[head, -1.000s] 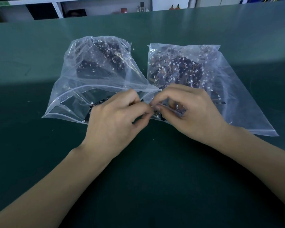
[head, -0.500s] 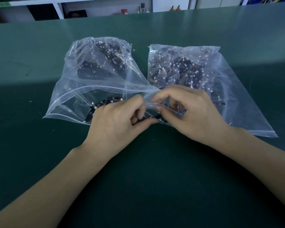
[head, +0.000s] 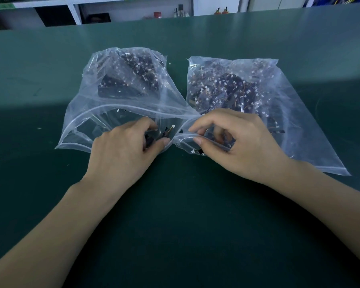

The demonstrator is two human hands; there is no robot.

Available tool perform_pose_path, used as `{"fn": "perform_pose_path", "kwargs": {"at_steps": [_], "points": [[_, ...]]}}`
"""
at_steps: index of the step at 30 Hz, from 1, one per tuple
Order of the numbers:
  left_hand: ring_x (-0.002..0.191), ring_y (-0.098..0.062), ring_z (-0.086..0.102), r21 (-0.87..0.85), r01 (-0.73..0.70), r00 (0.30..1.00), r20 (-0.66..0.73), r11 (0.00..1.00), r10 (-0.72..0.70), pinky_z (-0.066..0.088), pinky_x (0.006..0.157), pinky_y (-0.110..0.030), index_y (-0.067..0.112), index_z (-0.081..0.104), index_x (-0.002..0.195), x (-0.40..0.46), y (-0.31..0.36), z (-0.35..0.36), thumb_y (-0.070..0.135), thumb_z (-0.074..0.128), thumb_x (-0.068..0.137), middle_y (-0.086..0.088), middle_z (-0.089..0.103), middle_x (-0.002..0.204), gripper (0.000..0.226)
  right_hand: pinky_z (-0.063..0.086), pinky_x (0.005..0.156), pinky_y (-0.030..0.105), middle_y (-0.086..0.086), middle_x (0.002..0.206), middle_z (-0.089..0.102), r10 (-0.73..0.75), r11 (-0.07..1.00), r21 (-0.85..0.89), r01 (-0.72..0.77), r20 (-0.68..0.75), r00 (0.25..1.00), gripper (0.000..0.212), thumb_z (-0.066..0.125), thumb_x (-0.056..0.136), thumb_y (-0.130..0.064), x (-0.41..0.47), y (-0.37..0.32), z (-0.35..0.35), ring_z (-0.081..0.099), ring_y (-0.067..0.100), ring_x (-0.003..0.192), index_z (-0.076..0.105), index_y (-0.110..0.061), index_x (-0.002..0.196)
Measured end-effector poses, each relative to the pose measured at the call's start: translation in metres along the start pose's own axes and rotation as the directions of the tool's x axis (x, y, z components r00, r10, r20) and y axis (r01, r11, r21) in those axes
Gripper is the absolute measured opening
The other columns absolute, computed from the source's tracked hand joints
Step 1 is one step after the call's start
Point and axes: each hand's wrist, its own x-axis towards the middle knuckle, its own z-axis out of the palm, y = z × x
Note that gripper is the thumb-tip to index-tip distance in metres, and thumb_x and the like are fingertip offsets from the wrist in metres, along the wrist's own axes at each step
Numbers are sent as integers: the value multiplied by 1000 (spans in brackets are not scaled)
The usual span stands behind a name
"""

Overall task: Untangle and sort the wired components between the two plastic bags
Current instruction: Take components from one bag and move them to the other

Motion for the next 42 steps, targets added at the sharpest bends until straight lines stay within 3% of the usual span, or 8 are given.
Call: {"fn": "perform_pose_path", "kwargs": {"at_steps": [6, 12, 19, 23, 27, 31, 36, 42], "points": [[72, -13, 56, 42, 19, 1000, 16, 999, -20, 38, 66, -32, 37, 70, 90, 2, 0, -3, 51, 73, 93, 16, 59, 78, 14, 53, 58, 34, -18, 98, 69, 13, 1000, 4, -13, 5, 1000, 17, 75, 96, -15, 0, 2, 2, 59, 18, 60, 75, -23, 111], [73, -22, 61, 59, 6, 999, -53, 998, -2, 37, 65, -33, 34, 74, 90, 1, 0, -9, 42, 68, 99, 13, 63, 83, 14, 53, 59, 34, -17, 97, 69, 7, 1000, 3, -7, 6, 1000, 16, 75, 96, -14, 0, 3, 1, 58, 18, 60, 75, -22, 110], [60, -15, 49, -130, -89, 981, -181, 987, 65, 39, 57, -31, 22, 59, 85, -1, 15, -13, 31, 61, 97, 11, 50, 66, 15, 53, 60, 31, -15, 98, 72, 32, 999, 17, -32, 2, 999, 15, 75, 97, -18, -1, 4, 2, 60, 18, 59, 74, -22, 111], [55, -18, 48, -325, -155, 981, -166, 933, 105, 40, 54, -32, 24, 52, 89, -6, 25, -11, 33, 51, 103, 9, 46, 59, 17, 53, 61, 28, -14, 99, 73, 57, 998, 16, -57, -1, 998, 15, 76, 97, -19, 0, 5, 2, 62, 18, 59, 74, -23, 111], [53, -20, 47, -396, -190, 982, -65, 899, 179, 34, 50, -25, 23, 52, 88, -10, 31, -6, 43, 49, 108, 5, 43, 55, 28, 51, 60, 29, -22, 89, 66, 38, 999, 4, -38, -17, 999, 13, 76, 96, -19, 1, 3, 2, 58, 17, 55, 74, -18, 109], [51, -18, 46, -365, -221, 975, -93, 904, 200, 34, 50, -27, 21, 56, 79, -10, 30, -3, 43, 55, 108, 6, 41, 54, 36, 47, 60, 20, -35, 86, 53, 4, 1000, 4, -4, -32, 999, 16, 79, 94, -15, 2, 2, 0, 52, 15, 52, 77, -12, 110], [56, -16, 47, -302, -215, 976, -90, 929, 197, 40, 51, -35, 21, 64, 90, -9, 29, -2, 43, 52, 108, 9, 41, 57, 32, 41, 60, 18, -18, 90, 59, -34, 999, 2, 34, -17, 999, 10, 77, 98, -18, 4, 0, -1, 49, 12, 57, 79, -13, 106], [60, -9, 49, -285, -250, 967, -37, 925, 250, 40, 53, -30, 25, 58, 98, -10, 31, -6, 45, 42, 110, 15, 41, 60, 28, 45, 61, 23, -14, 92, 64, -17, 999, 30, 18, -32, 999, 11, 74, 99, -12, 3, 0, -2, 55, 15, 61, 79, -15, 108]]}}
